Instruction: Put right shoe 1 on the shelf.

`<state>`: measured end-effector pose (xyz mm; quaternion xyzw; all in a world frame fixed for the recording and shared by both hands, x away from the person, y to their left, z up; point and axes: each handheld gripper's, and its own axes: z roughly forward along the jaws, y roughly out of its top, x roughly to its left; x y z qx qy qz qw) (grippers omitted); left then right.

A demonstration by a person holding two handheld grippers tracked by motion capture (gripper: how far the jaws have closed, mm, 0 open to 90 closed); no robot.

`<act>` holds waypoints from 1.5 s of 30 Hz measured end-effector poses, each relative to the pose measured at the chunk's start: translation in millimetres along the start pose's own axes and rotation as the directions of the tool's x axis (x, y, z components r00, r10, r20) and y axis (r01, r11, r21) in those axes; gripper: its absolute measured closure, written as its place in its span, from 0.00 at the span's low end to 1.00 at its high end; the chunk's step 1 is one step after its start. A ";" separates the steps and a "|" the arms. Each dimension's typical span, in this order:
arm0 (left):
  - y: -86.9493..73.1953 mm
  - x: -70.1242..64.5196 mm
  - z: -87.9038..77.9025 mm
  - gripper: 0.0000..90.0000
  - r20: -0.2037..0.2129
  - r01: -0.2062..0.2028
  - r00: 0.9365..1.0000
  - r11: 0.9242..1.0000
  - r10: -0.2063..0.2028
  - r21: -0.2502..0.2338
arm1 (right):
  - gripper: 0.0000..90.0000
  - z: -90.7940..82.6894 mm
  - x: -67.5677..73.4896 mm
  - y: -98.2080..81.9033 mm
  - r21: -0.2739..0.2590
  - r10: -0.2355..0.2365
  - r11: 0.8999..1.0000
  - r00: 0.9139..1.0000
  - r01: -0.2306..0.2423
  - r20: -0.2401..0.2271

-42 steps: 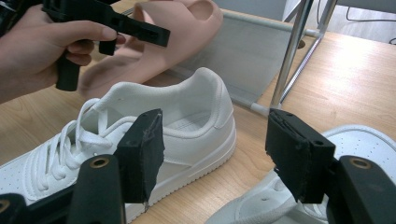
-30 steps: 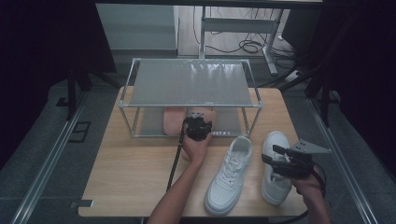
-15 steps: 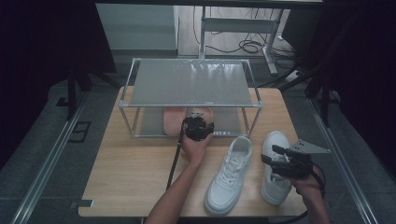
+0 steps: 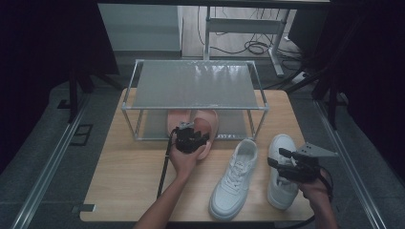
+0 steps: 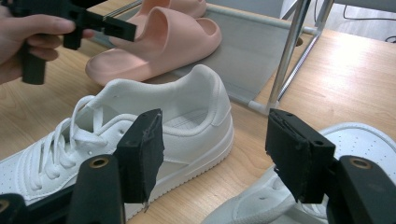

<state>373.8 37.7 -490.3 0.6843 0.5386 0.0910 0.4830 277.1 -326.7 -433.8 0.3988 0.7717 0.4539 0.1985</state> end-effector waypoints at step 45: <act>-57.6 1.9 -64.0 1.00 0.066 -0.382 0.924 0.913 0.377 0.144 | 0.42 0.3 0.3 -0.3 0.008 -0.001 1.000 1.000 0.001 0.006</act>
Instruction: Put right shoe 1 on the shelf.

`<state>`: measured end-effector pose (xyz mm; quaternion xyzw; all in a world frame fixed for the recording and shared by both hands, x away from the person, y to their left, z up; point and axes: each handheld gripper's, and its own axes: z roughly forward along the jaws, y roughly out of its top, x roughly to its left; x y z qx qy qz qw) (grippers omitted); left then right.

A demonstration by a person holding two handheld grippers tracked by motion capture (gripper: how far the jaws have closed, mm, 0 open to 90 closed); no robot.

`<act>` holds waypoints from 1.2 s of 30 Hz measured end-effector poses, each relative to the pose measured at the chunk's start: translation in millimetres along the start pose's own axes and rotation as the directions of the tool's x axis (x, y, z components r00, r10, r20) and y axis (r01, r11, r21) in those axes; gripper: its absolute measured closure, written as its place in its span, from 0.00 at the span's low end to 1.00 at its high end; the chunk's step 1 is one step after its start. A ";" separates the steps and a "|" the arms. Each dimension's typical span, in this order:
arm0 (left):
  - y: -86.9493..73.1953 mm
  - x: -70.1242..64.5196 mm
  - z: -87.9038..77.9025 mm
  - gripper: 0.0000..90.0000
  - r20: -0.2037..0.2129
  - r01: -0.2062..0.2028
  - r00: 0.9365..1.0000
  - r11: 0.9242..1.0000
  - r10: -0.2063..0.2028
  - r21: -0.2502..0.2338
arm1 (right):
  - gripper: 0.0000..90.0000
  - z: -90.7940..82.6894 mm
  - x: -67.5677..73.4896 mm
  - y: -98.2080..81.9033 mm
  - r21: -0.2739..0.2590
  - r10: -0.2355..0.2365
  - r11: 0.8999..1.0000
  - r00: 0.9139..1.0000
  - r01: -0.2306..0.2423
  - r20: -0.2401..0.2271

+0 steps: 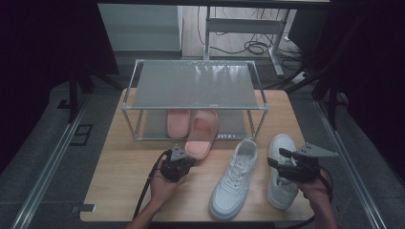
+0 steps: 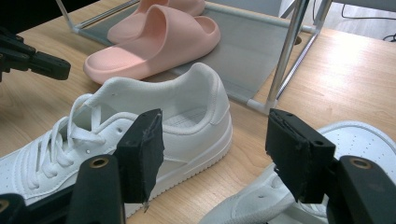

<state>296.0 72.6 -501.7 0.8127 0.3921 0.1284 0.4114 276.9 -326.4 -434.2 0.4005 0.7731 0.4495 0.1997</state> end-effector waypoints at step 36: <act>34.1 15.4 54.8 1.00 0.001 -0.044 0.999 0.996 0.044 0.076 | 0.42 1.4 -2.2 -1.4 0.004 0.003 1.000 1.000 -0.003 -0.001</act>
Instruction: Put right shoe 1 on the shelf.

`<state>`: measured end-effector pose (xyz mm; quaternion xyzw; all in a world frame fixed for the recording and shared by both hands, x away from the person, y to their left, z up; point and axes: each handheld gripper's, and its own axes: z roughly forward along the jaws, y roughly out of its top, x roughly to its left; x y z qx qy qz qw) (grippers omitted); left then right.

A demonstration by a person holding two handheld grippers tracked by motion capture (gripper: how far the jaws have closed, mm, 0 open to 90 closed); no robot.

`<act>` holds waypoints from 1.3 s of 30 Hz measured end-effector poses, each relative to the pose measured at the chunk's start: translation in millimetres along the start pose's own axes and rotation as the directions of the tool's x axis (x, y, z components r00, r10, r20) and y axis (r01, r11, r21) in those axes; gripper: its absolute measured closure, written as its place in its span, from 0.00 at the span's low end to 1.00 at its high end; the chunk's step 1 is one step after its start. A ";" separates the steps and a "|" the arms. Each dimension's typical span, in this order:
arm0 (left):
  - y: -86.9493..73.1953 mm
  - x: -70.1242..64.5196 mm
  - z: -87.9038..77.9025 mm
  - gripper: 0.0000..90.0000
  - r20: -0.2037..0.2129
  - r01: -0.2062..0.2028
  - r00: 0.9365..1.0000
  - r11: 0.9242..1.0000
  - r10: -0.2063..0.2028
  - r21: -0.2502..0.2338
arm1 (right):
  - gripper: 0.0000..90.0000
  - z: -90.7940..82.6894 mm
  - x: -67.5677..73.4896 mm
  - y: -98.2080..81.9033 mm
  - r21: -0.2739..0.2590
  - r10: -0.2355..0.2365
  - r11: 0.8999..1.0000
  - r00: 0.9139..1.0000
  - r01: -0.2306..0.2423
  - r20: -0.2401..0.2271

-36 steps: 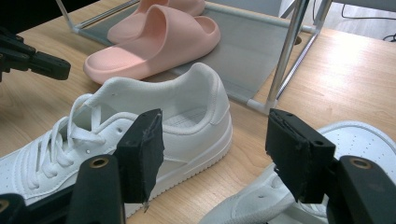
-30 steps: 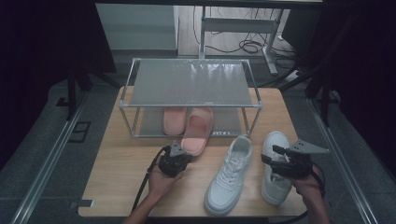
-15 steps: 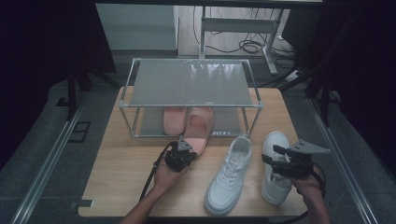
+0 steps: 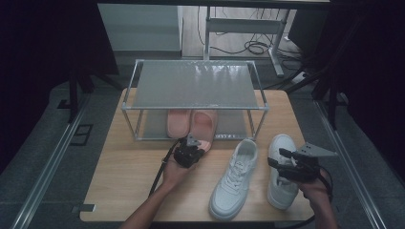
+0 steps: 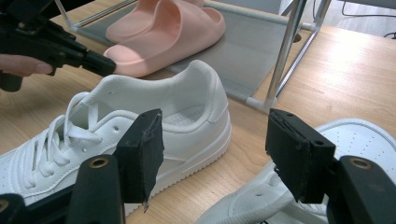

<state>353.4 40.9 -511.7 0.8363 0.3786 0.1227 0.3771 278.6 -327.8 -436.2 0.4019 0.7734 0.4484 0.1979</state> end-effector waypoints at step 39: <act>22.1 28.1 33.5 1.00 -0.065 0.089 0.994 0.994 -0.093 -0.061 | 0.42 0.3 -0.6 -0.1 0.003 -0.002 1.000 1.000 0.002 0.003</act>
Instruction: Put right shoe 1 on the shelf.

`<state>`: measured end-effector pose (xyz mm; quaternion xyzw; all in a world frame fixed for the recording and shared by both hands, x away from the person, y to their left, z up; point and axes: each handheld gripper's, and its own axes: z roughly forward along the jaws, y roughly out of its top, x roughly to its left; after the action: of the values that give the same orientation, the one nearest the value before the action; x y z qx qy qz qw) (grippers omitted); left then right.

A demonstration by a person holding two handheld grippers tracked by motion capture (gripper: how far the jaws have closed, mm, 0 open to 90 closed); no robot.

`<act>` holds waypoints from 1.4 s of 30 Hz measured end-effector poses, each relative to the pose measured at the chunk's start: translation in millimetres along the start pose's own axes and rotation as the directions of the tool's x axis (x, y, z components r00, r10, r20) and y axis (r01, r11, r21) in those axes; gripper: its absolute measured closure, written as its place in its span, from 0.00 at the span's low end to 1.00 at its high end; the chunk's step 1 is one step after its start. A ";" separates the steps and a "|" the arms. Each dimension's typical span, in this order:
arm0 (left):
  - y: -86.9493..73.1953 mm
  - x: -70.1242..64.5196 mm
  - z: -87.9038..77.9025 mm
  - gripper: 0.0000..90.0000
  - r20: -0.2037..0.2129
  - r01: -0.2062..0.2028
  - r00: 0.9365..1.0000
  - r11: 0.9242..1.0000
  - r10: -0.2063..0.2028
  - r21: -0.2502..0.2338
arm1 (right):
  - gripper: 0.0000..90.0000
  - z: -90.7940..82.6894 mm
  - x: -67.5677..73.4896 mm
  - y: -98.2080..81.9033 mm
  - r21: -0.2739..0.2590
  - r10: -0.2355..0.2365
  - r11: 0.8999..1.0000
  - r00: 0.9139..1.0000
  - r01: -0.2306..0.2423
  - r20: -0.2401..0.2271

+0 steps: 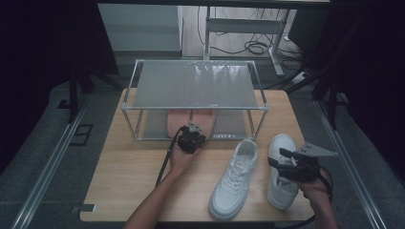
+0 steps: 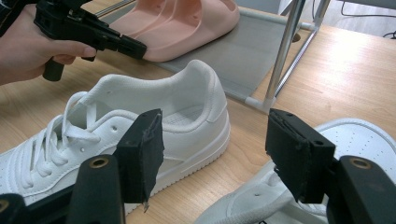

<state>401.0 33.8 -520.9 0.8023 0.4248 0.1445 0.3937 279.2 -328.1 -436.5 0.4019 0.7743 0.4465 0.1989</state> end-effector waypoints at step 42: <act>-54.9 0.1 -72.2 0.99 0.004 -0.024 1.000 0.998 0.024 -0.052 | 0.42 -2.7 0.0 0.8 -0.008 0.002 1.000 1.000 -0.002 0.007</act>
<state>328.9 88.8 -515.5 0.7971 0.4103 0.1585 0.4137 277.7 -329.3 -434.4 0.4033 0.7713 0.4487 0.2027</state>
